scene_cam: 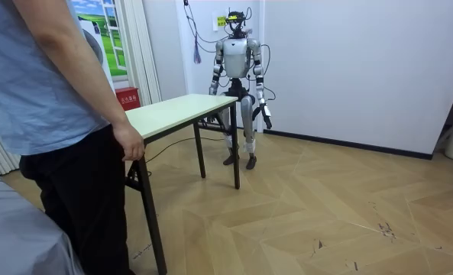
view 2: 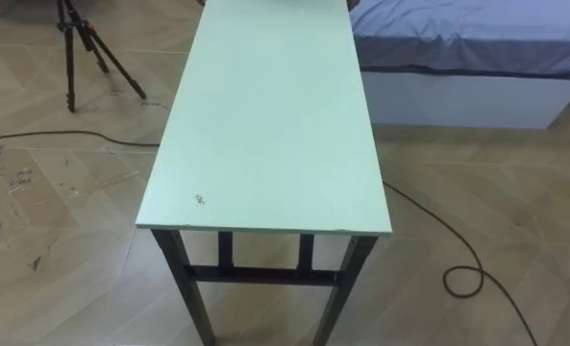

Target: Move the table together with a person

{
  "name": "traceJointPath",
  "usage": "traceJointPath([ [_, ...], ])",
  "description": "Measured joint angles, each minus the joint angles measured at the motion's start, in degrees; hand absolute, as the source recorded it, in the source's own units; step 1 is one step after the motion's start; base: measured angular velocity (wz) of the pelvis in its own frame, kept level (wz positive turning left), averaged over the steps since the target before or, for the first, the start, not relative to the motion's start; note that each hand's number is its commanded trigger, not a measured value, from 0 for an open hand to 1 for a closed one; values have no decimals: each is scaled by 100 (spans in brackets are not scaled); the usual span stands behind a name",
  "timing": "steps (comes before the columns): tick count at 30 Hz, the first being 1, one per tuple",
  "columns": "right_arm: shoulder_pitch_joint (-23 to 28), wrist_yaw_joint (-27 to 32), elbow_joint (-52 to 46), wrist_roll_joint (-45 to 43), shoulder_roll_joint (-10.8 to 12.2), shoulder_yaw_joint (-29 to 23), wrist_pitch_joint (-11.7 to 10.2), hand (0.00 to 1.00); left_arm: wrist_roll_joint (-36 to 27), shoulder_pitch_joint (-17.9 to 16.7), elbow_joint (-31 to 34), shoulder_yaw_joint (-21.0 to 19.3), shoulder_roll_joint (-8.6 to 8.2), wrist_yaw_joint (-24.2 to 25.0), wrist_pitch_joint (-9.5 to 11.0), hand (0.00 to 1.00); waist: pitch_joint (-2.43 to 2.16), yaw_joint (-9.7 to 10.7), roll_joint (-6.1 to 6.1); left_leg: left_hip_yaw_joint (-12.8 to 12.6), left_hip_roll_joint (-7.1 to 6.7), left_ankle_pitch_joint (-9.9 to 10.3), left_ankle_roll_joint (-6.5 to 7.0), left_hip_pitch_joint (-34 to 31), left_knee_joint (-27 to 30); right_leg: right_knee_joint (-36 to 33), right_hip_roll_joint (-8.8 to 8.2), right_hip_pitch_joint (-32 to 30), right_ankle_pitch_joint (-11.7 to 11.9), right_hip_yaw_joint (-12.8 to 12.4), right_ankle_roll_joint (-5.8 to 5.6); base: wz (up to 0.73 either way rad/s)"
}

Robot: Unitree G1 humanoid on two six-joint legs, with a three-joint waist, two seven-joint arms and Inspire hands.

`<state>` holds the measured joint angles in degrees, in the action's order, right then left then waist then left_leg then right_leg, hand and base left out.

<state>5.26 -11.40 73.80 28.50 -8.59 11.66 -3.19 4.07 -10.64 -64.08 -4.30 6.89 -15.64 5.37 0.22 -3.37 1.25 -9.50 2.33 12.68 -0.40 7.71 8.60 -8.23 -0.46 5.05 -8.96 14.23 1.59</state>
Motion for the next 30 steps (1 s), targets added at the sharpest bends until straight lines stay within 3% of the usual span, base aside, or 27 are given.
traceJointPath([
  [12,-5,1,-4,144,-1,62,-2,0,-168,13,-10,82,-54,-236,5,0,13,-3,13,21,0,0,0,-5,-15,46,5,21,5,11,-7,0],
  [14,11,-17,-7,474,2,60,-2,0,-669,6,-11,123,-58,-143,13,0,57,-10,9,18,3,0,0,63,-34,47,7,84,5,7,-9,0],
  [19,28,-226,-24,745,-5,2,-2,0,-2265,-25,-10,162,-59,509,16,0,60,-26,17,3,4,1,0,40,-35,50,3,65,2,12,-13,0],
  [24,47,-550,-615,899,-82,-90,4,0,-3270,-170,259,235,-48,1358,14,0,43,-37,-17,-17,32,1,0,-65,-1,-7,-9,-62,5,2,-11,-2],
  [26,66,-791,-1028,913,-87,-293,-45,0,-3768,-235,487,277,-55,1799,11,0,-2,-14,-76,2,28,1,0,-105,23,-44,-23,-101,5,12,-12,0],
  [30,163,-1080,-1586,1010,-81,-292,-37,0,-4580,-400,990,543,-55,2206,-1,0,-16,-11,-134,25,24,0,0,-102,24,-50,-26,-94,4,31,-13,2],
])
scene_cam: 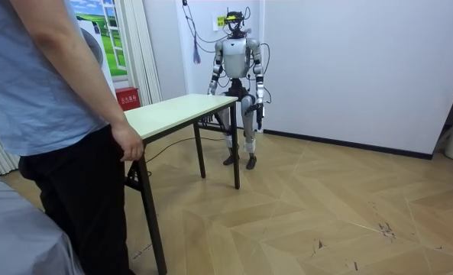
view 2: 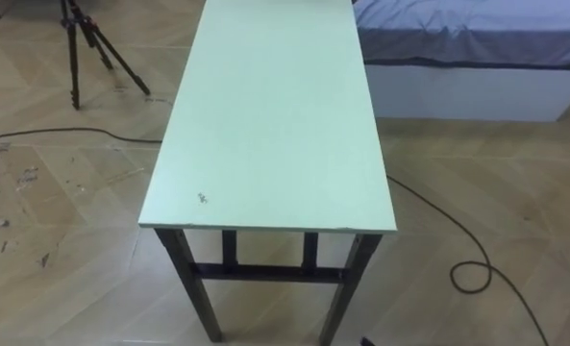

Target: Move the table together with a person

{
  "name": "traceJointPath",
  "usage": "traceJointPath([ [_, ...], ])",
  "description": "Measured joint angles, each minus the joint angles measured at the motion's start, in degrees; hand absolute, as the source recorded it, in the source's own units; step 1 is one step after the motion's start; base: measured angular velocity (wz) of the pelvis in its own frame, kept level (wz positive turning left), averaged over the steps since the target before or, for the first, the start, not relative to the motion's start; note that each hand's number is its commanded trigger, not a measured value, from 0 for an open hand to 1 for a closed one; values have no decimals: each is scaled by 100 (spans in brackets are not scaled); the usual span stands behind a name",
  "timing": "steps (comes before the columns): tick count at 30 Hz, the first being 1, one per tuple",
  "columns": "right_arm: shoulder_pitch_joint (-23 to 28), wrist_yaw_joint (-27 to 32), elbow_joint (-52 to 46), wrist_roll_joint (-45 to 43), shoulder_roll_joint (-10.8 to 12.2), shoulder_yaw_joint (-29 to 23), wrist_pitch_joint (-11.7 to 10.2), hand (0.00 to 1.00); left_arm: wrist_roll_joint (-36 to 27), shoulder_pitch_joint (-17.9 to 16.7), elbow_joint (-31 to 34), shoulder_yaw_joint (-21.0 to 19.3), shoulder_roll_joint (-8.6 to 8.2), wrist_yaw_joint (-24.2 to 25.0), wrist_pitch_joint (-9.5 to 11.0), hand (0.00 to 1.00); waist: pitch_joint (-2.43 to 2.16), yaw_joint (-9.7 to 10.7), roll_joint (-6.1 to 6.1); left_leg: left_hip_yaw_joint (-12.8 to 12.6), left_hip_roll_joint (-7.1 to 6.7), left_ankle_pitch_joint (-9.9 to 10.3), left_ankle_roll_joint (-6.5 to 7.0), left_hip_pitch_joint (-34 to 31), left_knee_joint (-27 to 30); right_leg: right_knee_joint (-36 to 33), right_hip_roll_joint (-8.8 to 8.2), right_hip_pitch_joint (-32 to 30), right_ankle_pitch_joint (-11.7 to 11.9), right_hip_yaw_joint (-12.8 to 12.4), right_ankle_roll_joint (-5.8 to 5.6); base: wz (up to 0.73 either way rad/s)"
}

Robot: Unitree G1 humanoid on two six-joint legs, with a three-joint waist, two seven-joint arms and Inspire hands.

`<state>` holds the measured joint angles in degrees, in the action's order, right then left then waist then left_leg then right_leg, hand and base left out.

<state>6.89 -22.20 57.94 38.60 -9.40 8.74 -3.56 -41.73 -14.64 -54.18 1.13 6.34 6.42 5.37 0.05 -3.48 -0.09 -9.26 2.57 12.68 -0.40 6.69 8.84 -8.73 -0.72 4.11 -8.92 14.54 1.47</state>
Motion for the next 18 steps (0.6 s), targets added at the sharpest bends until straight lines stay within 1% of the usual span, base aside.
traceJointPath([
  [1,55,-67,-159,71,18,9,24,0,-174,-33,114,89,0,109,-10,0,0,-2,-2,0,1,0,0,2,0,-1,1,3,0,2,-1,0],
  [2,154,-105,-425,203,28,13,111,0,-316,-62,292,167,-2,175,-51,0,1,-1,0,-4,1,0,0,6,1,-1,1,4,-1,-1,-1,0],
  [3,202,-139,-549,247,30,17,143,0,-405,-105,391,216,-2,207,-75,0,3,2,4,-11,1,0,0,4,1,1,1,3,-1,-1,-1,0],
  [5,445,-267,-1076,684,28,20,295,0,-808,-248,785,402,5,373,-214,0,8,5,0,-35,0,0,0,-3,6,3,-4,1,-2,-2,-3,0],
  [6,514,-270,-1237,822,26,20,341,0,-970,-286,900,458,12,402,-259,0,19,6,2,-46,-1,0,0,-5,8,2,-6,-1,-2,-8,-3,0],
  [7,629,-301,-1512,1092,24,29,386,0,-1290,-360,1121,587,24,463,-307,0,34,9,1,-83,-1,0,0,-6,13,2,-10,-2,-2,-18,-3,-7],
  [9,735,-309,-1807,1460,27,66,447,0,-1778,-420,1370,689,72,576,-364,0,51,24,-26,-111,0,0,0,-3,30,-6,-12,-2,-2,-43,-4,-5],
  [10,805,-328,-1994,1686,25,96,482,0,-2145,-449,1562,806,135,637,-384,0,52,43,-28,-112,0,0,0,-11,34,-21,-16,-9,-3,-37,-6,0],
  [11,845,-368,-2167,1861,24,136,497,0,-2421,-467,1730,837,147,698,-406,0,55,51,-33,-118,0,0,0,-20,37,-33,-18,-23,-6,-39,-9,0],
  [12,851,-390,-2249,1904,30,150,503,0,-2531,-474,1818,855,147,706,-410,0,61,64,-42,-119,0,0,0,-25,38,-33,-19,-29,-6,-40,-9,0],
  [13,845,-445,-2390,2014,32,214,505,0,-2759,-493,2027,940,157,711,-416,0,70,138,-53,-118,-2,0,0,-35,40,-32,-22,-35,-7,-32,-11,4],
  [15,834,-524,-2540,2206,34,369,529,0,-2917,-493,2335,1071,180,760,-459,0,68,180,-52,-120,-3,0,0,-32,46,-40,-22,-36,-17,-43,-17,2],
  [16,832,-580,-2607,2329,52,437,576,0,-3038,-486,2503,1192,188,805,-466,0,65,193,-48,-133,-3,0,0,-22,46,-36,-22,-27,-18,-44,-18,-4],
  [18,833,-621,-2687,2494,51,551,612,0,-3082,-468,2689,1370,188,839,-485,0,61,206,-37,-151,-4,0,0,-14,45,-35,-22,-29,-17,-62,-18,-7],
])
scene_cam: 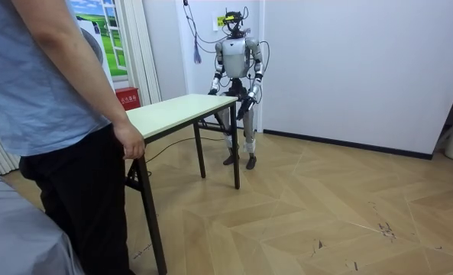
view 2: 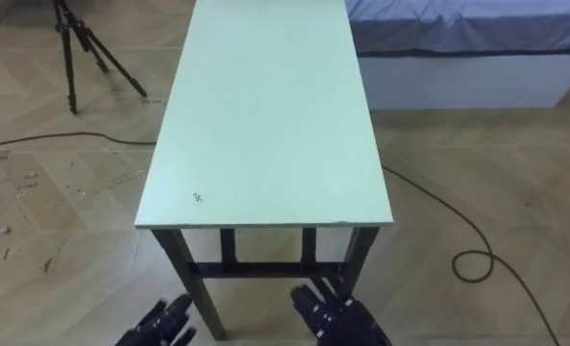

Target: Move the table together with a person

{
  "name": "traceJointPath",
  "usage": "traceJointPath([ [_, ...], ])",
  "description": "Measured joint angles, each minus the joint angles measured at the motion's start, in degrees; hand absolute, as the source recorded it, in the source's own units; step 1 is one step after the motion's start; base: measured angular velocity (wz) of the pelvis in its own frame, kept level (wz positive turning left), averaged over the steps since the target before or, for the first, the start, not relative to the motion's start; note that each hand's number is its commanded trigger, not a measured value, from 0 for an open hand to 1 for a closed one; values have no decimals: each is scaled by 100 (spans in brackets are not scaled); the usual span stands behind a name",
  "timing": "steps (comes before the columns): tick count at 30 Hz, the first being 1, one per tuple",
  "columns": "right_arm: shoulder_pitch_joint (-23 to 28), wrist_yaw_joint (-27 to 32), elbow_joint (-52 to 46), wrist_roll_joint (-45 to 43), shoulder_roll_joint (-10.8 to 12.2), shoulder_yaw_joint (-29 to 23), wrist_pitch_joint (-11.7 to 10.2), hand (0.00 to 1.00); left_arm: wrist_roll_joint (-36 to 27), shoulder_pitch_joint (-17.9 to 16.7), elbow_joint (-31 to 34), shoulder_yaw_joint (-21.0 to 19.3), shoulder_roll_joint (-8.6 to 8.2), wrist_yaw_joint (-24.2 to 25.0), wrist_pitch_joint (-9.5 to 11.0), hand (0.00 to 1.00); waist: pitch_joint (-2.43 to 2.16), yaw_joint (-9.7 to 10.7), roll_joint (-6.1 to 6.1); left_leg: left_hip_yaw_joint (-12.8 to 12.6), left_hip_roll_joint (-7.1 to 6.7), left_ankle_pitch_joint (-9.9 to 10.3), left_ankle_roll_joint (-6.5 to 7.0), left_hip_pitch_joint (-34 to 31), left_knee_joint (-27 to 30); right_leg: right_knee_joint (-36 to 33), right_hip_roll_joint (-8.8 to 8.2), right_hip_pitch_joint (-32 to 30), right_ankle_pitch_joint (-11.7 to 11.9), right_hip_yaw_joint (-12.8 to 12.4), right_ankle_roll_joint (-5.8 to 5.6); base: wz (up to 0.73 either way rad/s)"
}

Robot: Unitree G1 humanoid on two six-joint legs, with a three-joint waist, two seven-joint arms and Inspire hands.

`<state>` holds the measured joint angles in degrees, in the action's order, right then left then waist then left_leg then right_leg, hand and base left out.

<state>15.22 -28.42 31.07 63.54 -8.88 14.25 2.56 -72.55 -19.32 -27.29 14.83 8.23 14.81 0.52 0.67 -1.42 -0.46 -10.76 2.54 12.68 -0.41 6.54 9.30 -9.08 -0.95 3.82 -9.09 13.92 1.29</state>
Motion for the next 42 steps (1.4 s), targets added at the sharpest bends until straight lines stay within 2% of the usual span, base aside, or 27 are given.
traceJointPath([
  [2,68,-2,-229,188,-18,81,7,0,-1,-10,281,132,17,-2,-87,0,-8,30,25,-16,-1,0,0,1,0,-2,3,-7,0,-30,0,-6],
  [7,-7,-63,-715,278,-50,174,4,0,-172,89,880,156,63,-1,-148,0,-18,140,40,-15,9,0,0,41,-2,-65,-2,0,1,-39,-1,0],
  [12,-71,-190,-713,292,-54,189,11,0,-189,237,980,125,75,-11,-179,0,-15,132,32,-8,6,0,0,127,-57,-67,8,41,1,-88,-1,-4],
  [15,-72,-250,-714,290,-50,180,97,0,-208,241,981,90,97,-32,-191,0,-8,129,24,-5,5,0,0,134,-57,-81,5,40,3,-93,0,0],
  [20,-263,-248,-727,292,-75,206,236,0,-668,469,1050,87,97,-72,-240,0,39,115,-48,10,-2,0,1,100,-54,-103,2,4,5,-93,2,3],
  [26,-454,-208,-741,419,-136,214,251,0,-1240,589,1048,20,169,-184,-261,0,11,87,-119,11,3,-3,6,143,-45,-100,4,9,5,-110,3,-2],
  [30,-554,-66,-741,598,-252,421,249,0,-1342,612,991,-85,198,-244,-280,0,24,45,-121,21,8,-3,5,233,-67,-101,9,84,5,-137,3,-6],
  [32,-561,-41,-745,601,-254,455,256,0,-1350,748,779,-126,198,-305,-363,0,52,-24,-106,18,6,-3,5,257,-71,-69,13,137,5,-141,2,0],
  [36,-564,143,-895,726,-260,436,379,0,-1530,797,700,-230,201,-335,-587,0,61,-42,-115,18,5,-3,5,219,-75,-68,9,111,6,-115,2,3],
  [40,-629,308,-898,898,-318,411,482,0,-1560,984,131,-303,200,-335,-834,0,93,-59,-187,22,10,-3,5,309,-77,-71,11,195,6,-103,2,1],
  [42,-630,342,-898,898,-339,360,518,0,-1550,986,-26,-351,201,-335,-945,0,74,-66,-232,21,10,-3,5,316,-76,-73,14,206,6,-107,2,0],
])
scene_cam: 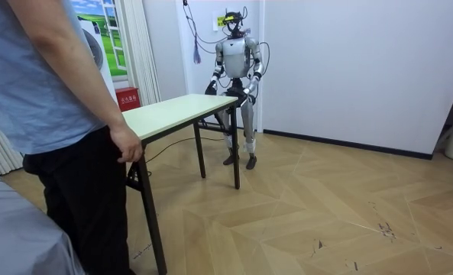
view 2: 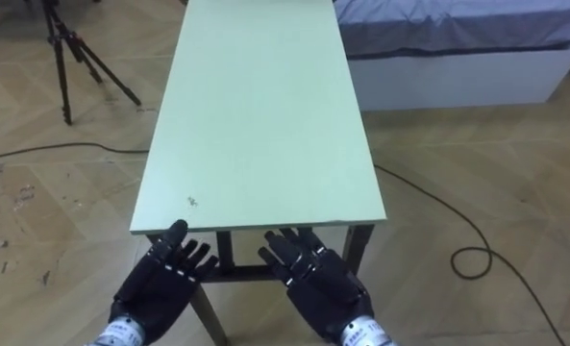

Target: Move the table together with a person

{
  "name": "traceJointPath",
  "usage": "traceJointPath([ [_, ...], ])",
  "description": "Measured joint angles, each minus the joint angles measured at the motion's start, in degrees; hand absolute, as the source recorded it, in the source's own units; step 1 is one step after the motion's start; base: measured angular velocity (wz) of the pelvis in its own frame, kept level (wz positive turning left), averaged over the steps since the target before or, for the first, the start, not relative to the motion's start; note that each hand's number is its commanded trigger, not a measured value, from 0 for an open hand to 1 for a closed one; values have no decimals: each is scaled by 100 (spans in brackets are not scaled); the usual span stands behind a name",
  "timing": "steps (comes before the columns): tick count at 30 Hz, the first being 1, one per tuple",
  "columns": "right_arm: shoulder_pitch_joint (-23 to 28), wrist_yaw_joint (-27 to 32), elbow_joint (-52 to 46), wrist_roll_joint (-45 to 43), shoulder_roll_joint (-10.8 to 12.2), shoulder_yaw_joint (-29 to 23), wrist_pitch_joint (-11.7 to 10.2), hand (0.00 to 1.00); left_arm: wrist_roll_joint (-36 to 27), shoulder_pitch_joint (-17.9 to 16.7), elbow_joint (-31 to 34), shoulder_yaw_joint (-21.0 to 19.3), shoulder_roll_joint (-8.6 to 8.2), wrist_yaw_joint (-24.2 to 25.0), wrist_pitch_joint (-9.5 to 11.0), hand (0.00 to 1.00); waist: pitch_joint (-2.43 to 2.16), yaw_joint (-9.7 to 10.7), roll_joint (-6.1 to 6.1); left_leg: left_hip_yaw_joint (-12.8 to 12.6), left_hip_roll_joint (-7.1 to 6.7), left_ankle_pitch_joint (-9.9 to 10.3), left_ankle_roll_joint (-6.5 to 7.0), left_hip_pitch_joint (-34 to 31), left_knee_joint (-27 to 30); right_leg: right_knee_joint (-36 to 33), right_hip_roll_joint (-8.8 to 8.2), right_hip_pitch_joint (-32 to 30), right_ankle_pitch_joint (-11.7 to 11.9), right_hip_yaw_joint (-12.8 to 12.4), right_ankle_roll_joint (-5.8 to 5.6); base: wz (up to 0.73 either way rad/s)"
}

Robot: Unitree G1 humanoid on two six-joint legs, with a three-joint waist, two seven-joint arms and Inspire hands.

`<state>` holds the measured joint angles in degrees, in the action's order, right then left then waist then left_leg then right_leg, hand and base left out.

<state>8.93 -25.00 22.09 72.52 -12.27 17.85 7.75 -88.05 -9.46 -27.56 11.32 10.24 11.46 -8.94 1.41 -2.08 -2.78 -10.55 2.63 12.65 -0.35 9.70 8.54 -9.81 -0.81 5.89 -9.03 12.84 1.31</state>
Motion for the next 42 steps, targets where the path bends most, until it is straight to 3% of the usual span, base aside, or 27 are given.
traceJointPath([
  [7,2,259,9,149,-18,-289,189,0,0,4,-190,-220,-2,1,-345,0,-32,6,-64,-2,2,0,0,85,15,13,4,90,3,-7,6,0],
  [13,-128,524,12,191,4,-404,291,0,13,7,-189,-252,-1,1,-411,0,-41,-2,-65,-3,-4,0,0,71,22,16,0,71,-1,-10,6,0],
  [20,-232,752,12,322,32,-428,364,0,36,8,-189,-460,-5,4,-657,0,-59,-5,-48,-1,8,0,0,33,21,1,5,11,5,5,13,0],
  [31,-390,1114,66,509,292,-573,355,0,136,235,307,-488,-9,-323,-651,0,-63,-16,21,39,38,0,0,-111,106,-34,17,-98,41,41,64,2],
  [34,-453,1271,37,704,308,-573,353,0,109,300,943,-515,-8,-629,-592,0,-53,-10,53,41,51,-2,-1,-176,146,-9,26,-125,66,47,77,0],
  [42,-575,1441,-74,899,359,-451,311,0,269,330,1489,-464,-7,-1455,-490,0,-46,18,51,109,55,-10,8,-406,223,-30,30,-315,108,64,94,1],
])
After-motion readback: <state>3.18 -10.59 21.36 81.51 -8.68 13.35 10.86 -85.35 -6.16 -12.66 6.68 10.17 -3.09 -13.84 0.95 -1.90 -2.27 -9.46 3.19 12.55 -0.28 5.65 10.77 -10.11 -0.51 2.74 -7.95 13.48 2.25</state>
